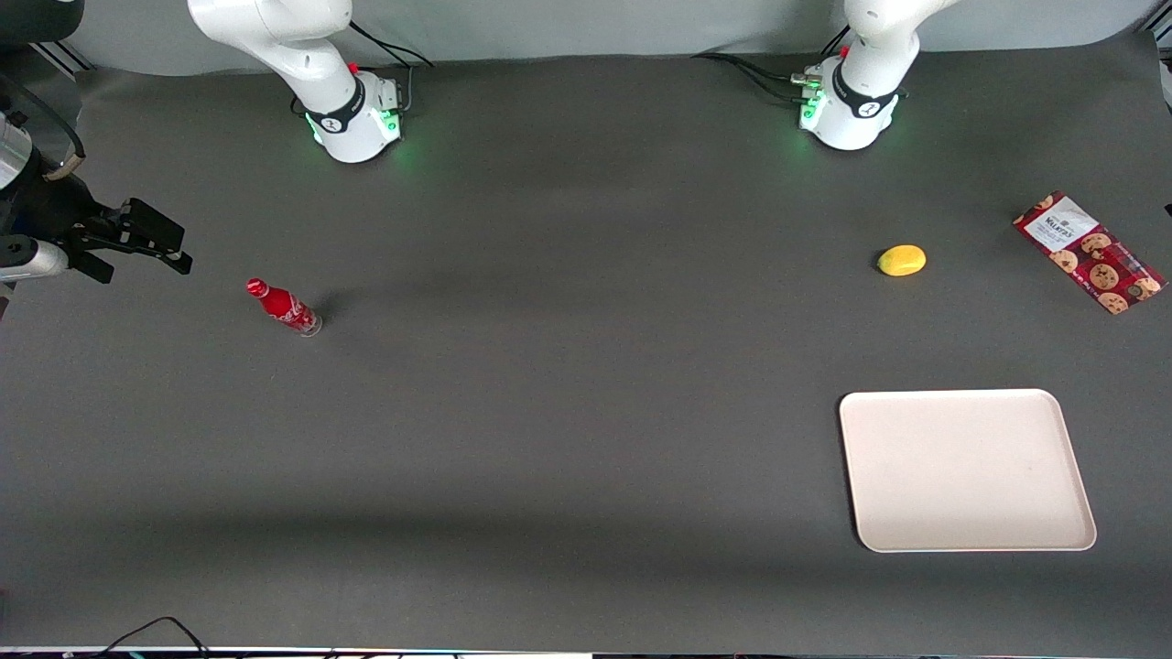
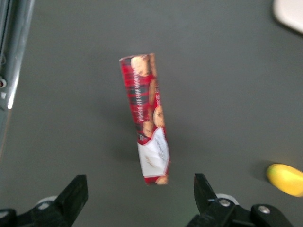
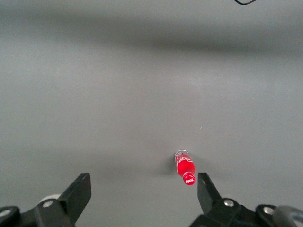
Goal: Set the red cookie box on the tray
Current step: 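Close the left gripper on the end of the red cookie box, then lift the cookie box upright with the left gripper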
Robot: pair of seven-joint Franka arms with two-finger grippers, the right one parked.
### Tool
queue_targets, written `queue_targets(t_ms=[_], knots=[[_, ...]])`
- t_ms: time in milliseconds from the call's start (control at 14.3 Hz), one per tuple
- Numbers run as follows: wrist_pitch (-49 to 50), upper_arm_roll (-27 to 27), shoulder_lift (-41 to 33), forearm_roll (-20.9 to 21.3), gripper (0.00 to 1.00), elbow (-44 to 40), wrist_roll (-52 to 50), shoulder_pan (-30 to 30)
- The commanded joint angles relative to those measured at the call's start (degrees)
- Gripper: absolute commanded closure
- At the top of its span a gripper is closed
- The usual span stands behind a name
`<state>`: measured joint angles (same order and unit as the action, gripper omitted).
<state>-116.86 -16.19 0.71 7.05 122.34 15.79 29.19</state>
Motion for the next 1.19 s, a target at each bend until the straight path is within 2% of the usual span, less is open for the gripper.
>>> queue_targets(t_ms=[0,209,488,698,907,1116], knots=[[-7.75,-3.48,1.64,-3.61,0.0,4.93,6.77,0.07],[-14.51,-4.46,6.48,-13.87,0.0,6.68,13.29,1.13],[-23.83,-4.46,10.44,-16.8,0.0,9.58,14.79,1.22],[-25.35,-4.37,11.85,-18.91,0.0,10.9,16.03,1.22],[-26.83,-4.37,13.95,-24.69,0.0,11.08,20.05,1.13],[-29.29,-4.29,16.07,-27.87,0.0,11.08,23.67,1.13]])
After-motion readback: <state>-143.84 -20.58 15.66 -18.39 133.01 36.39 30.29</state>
